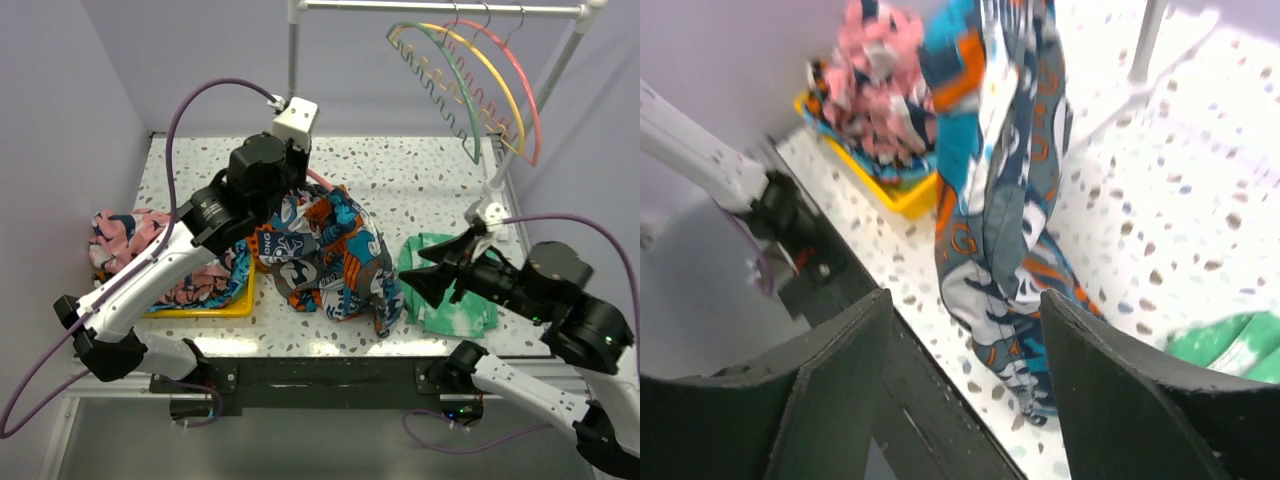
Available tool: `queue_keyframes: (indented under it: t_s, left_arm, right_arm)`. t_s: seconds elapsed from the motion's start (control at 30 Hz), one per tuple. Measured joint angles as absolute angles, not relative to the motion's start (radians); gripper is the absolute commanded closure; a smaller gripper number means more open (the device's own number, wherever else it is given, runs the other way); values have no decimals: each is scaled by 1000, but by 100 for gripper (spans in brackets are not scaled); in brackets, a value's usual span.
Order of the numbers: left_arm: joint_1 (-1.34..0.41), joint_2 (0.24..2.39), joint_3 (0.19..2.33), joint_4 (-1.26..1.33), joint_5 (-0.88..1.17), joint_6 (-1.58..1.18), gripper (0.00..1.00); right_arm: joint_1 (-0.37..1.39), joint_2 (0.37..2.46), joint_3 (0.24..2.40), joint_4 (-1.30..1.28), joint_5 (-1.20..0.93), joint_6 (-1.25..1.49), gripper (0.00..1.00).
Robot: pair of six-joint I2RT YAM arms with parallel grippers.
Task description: Place the shorts on the hanger
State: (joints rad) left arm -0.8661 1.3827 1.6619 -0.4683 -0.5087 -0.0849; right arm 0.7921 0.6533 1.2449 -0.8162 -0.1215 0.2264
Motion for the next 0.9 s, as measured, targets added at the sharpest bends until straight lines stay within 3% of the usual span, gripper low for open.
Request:
queue_keyframes:
  t_s: [0.2,0.5,0.9]
  left_arm:
    - [-899,1374,1619,-432,-458,-59,100]
    - [-978,1372,1548,-381,-459,-32,100]
    - [-1029,1401,1537,-318,-505,-31,100]
  right_arm:
    - [792,736,1429,-839,-70,219,30]
    - [792,1020,1414,-833,-73,225,28]
    - [793,954,1305,-804,-56,270,58]
